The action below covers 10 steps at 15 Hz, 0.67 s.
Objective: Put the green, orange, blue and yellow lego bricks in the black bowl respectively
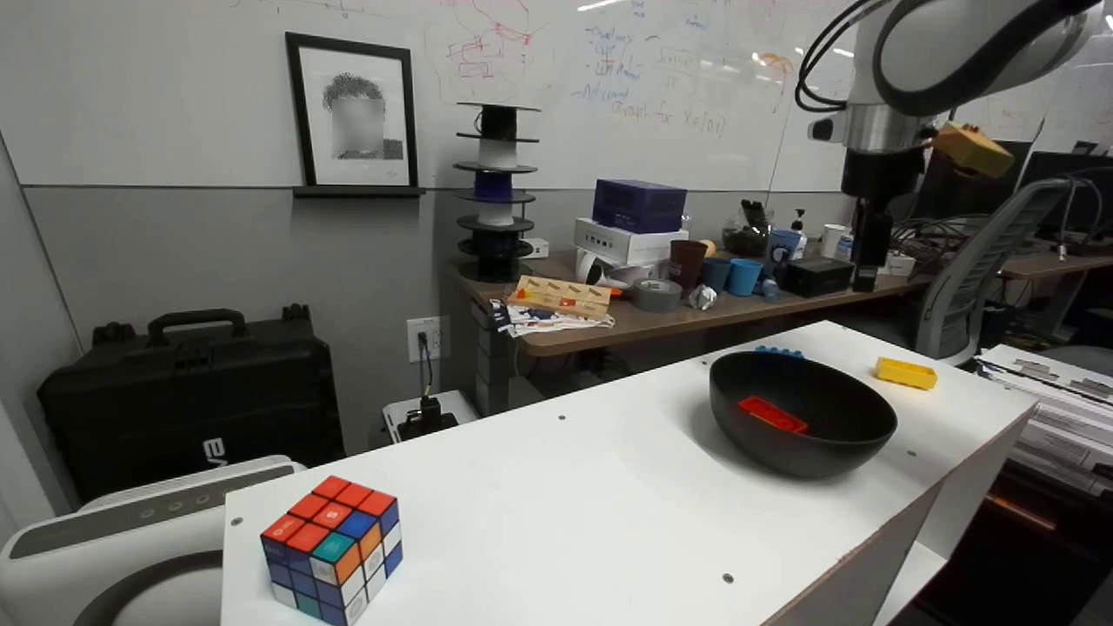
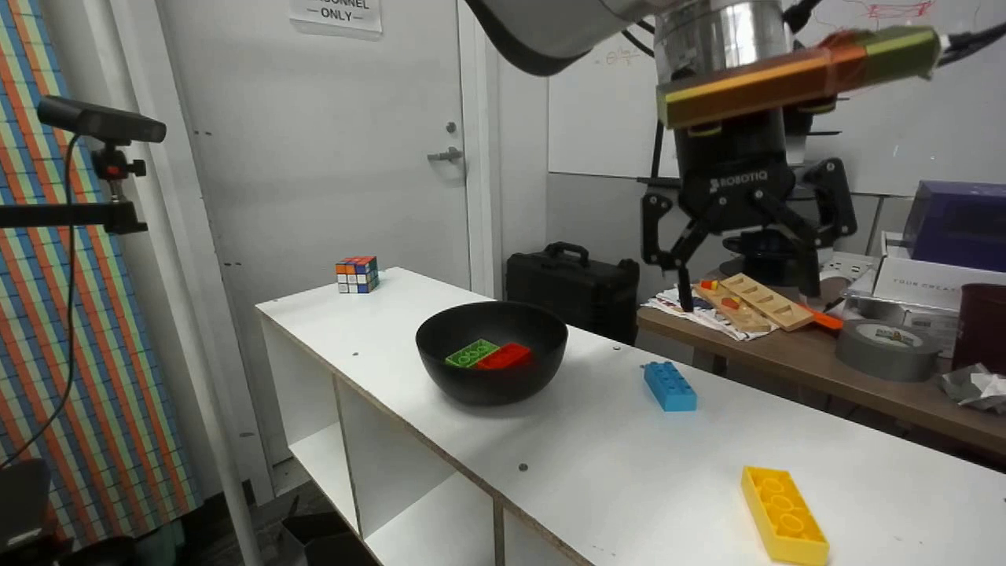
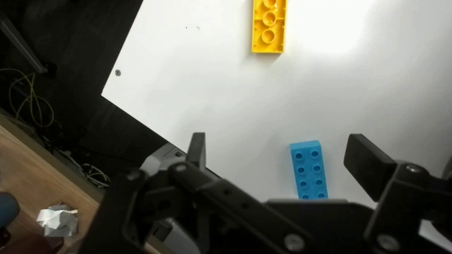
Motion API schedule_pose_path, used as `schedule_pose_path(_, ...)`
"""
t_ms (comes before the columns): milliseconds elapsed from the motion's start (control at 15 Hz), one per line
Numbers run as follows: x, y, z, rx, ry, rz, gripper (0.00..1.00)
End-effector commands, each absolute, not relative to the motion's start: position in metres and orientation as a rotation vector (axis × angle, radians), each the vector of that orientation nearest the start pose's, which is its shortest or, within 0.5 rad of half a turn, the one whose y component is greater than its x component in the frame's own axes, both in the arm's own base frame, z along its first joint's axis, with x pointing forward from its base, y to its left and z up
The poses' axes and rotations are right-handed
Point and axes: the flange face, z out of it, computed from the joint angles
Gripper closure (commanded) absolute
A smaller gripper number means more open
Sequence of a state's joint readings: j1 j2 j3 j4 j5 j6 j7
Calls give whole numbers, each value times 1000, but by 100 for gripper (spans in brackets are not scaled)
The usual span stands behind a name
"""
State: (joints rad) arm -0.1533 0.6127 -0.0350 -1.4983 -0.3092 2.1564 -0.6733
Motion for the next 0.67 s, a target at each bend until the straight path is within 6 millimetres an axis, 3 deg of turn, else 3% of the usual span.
schedule_pose_path(0, 713, -144, 276, -3156, -1286, 82, 0)
schedule_pose_path(267, 718, -134, 232, -3067, -1409, 9, 0)
schedule_pose_path(600, 722, -112, 210, -2957, -1513, -63, 0)
